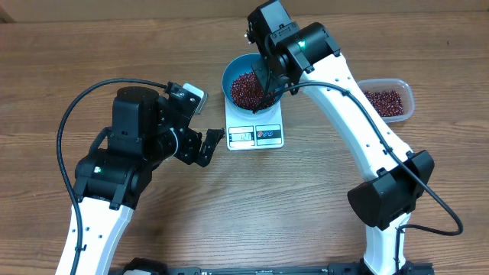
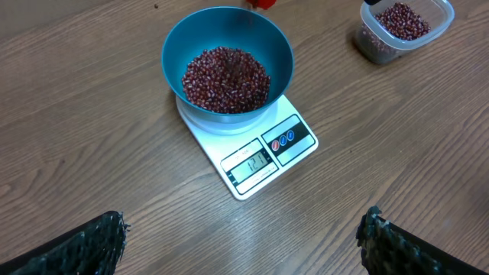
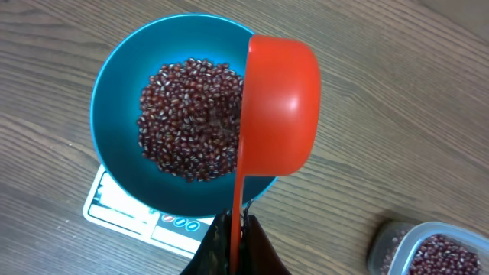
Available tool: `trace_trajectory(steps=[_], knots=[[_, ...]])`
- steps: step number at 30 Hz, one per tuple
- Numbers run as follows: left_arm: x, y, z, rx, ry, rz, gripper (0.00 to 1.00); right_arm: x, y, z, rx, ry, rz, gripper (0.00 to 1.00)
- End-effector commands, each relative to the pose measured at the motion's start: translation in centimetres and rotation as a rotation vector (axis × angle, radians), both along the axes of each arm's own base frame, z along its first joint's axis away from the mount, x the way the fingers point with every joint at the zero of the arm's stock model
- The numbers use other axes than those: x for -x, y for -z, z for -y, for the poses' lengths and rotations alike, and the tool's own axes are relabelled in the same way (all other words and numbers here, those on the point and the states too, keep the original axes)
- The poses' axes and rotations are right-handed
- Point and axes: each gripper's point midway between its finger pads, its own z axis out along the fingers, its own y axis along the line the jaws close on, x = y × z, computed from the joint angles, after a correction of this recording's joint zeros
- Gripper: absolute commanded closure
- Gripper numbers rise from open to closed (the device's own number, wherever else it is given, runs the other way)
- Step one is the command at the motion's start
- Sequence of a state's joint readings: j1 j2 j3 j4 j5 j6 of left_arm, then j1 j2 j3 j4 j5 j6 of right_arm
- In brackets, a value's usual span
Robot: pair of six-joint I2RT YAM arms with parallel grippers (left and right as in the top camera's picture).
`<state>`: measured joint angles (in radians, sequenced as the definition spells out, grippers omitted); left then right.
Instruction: Scoop item into bowl and weigh 150g on scale
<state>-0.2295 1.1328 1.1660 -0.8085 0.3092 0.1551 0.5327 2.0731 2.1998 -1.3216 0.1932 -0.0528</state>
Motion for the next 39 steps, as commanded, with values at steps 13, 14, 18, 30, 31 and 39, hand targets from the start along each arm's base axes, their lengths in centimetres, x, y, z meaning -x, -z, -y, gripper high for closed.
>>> trace_trajectory(steps=[13, 14, 18, 30, 31, 39], knots=[[0.0, -1.0, 0.2, 0.014, -0.008, 0.018, 0.01, 0.1, -3.8, -0.2, -0.086, -0.018, 0.066, 0.96], [0.0, -1.0, 0.2, 0.014, -0.008, 0.017, 0.00, 0.1, -4.2, 0.0, -0.118, -0.018, 0.058, 0.96], [0.0, -1.0, 0.2, 0.014, -0.008, 0.017, 0.01, 0.3, -6.3, 1.2, -0.258, -0.041, 0.040, 0.96], [0.0, -1.0, 0.2, 0.014, -0.008, 0.018, 0.00, 1.0, -4.3, 23.1, -0.293, 0.458, -0.127, 0.96], [0.0, -1.0, 0.2, 0.014, -0.008, 0.017, 0.01, 1.1, -3.3, 24.4, -0.284, 0.473, -0.150, 0.96], [0.0, -1.0, 0.2, 0.014, -0.008, 0.018, 0.00, 2.1, 4.2, 28.1, -0.241, 0.504, -0.307, 0.96]])
